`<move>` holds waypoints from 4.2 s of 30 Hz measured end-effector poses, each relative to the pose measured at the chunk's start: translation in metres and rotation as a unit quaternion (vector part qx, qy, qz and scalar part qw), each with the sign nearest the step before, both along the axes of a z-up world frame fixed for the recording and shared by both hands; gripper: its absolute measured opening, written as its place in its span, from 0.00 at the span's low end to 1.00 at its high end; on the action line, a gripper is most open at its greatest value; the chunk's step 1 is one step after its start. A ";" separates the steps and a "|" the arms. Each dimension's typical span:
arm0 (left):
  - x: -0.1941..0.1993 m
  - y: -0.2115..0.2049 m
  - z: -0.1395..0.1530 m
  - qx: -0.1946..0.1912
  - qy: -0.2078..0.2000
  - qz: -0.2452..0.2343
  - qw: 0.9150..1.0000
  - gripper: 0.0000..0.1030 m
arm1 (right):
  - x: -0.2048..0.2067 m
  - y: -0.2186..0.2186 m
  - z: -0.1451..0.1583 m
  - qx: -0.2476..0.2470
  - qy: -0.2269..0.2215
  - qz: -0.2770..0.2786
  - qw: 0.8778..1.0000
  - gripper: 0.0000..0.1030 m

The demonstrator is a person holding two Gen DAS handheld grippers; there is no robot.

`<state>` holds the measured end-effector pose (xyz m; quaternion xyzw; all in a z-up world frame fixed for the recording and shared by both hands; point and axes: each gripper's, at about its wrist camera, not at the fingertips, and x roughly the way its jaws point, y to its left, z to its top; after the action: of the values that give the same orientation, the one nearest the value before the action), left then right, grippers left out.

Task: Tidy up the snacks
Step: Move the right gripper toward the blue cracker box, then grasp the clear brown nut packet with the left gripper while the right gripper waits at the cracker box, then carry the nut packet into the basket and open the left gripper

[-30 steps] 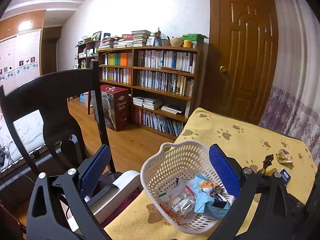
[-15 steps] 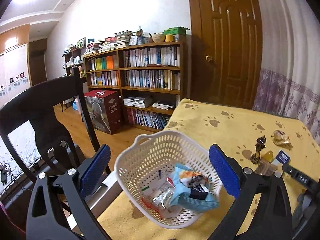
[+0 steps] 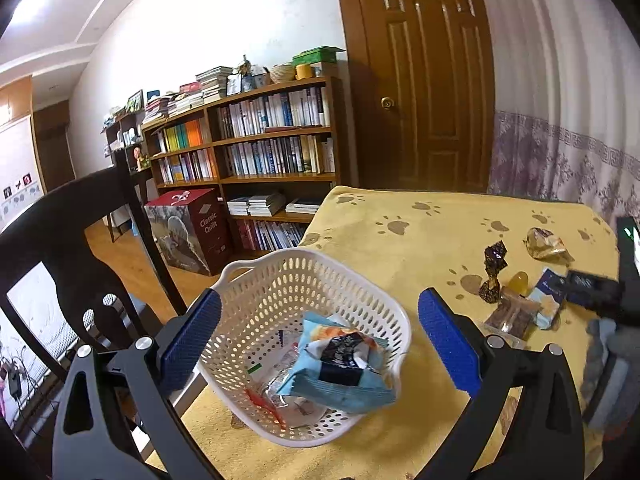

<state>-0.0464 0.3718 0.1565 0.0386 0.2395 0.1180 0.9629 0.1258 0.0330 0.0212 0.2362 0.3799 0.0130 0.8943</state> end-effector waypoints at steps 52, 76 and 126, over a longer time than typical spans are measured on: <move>0.041 -0.117 -0.041 0.036 0.062 -0.146 0.987 0.97 | -0.050 -0.042 -0.009 -0.154 0.011 0.051 0.987 0.64; 0.151 -0.168 -0.132 0.000 0.202 -0.213 0.956 0.80 | -0.052 -0.049 -0.010 -0.114 -0.001 0.055 0.992 0.66; 0.064 -0.044 -0.013 -0.059 0.050 -0.063 0.995 0.54 | -0.054 -0.047 -0.010 -0.115 -0.002 0.055 0.992 0.66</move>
<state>0.0177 0.3282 0.1430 0.0028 0.2910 0.0413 0.9558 0.0720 -0.0144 0.0110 0.1100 0.3895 0.0190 0.9142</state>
